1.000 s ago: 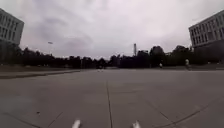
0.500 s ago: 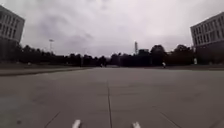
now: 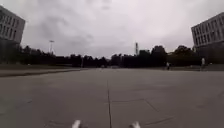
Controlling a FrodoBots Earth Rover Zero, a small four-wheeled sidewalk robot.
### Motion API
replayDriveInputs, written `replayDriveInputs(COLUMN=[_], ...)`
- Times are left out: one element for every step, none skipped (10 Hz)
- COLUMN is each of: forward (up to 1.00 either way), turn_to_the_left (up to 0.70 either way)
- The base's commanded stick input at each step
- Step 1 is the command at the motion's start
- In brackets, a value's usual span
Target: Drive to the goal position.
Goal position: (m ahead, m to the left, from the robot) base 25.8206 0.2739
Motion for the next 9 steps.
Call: replayDriveInputs(forward=[0.7,0.7,0.7,0.7,0.7,0.7,0.7,0.7,0.7], turn_to_the_left=[0.0,0.0,0.0,0.0,0.0,0.0,0.0,0.0,0.0])
